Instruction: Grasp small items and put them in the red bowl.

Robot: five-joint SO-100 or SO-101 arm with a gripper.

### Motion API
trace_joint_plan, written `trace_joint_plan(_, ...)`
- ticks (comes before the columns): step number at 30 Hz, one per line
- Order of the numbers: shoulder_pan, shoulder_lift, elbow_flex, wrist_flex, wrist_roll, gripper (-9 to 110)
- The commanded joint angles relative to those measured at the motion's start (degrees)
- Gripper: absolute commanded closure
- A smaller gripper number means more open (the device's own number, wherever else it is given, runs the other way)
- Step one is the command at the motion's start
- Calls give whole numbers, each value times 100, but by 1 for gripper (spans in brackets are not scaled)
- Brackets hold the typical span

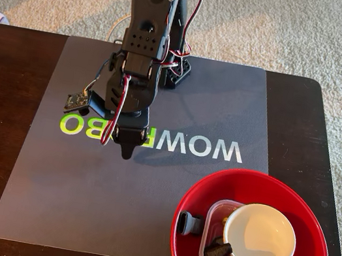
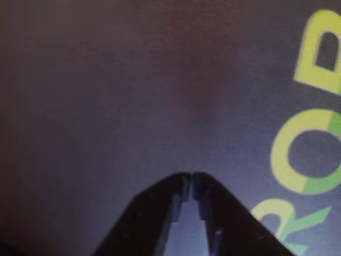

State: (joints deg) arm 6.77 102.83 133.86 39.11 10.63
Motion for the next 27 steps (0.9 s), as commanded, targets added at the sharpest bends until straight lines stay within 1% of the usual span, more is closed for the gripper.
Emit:
trace_joint_plan(1, 70, -466, -571, 308, -26, 101)
trace_joint_plan(5, 105, -1485, -1389, 976, 396, 101)
trace_joint_plan(10, 70, -1767, -1626, 1134, 677, 101)
trace_joint_plan(16, 132, -1907, -1758, 1266, 308, 101)
trace_joint_plan(22, -44, -2188, -1969, 1433, 237, 101)
trace_joint_plan(27, 229, -1898, -1775, 1336, 123, 101)
